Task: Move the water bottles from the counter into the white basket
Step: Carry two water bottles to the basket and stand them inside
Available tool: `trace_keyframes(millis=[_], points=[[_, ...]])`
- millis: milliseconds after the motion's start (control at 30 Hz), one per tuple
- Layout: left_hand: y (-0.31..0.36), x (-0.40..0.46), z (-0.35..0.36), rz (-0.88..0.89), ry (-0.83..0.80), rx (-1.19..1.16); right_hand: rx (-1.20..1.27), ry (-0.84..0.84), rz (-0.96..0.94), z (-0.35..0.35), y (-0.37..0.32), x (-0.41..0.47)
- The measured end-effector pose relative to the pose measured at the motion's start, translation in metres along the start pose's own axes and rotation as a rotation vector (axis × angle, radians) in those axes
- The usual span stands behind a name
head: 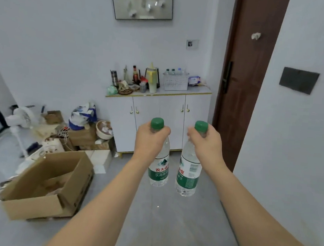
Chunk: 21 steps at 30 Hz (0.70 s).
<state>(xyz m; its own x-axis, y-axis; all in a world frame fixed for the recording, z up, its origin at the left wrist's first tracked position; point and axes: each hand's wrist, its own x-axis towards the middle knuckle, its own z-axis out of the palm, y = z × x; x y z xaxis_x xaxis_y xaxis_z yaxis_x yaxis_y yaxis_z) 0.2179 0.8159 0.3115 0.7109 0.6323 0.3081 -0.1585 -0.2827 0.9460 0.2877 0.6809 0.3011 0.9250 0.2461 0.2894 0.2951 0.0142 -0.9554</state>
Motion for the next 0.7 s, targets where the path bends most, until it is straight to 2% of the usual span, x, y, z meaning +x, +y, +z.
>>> trace_keyframes(millis=[333, 700], points=[[0.001, 0.046, -0.023, -0.003, 0.074, 0.039, 0.017, -0.061, -0.074, 0.043, -0.001, 0.046], [-0.037, 0.181, -0.039, -0.003, 0.100, 0.052, 0.022, -0.032, -0.107, 0.116, 0.019, 0.164]])
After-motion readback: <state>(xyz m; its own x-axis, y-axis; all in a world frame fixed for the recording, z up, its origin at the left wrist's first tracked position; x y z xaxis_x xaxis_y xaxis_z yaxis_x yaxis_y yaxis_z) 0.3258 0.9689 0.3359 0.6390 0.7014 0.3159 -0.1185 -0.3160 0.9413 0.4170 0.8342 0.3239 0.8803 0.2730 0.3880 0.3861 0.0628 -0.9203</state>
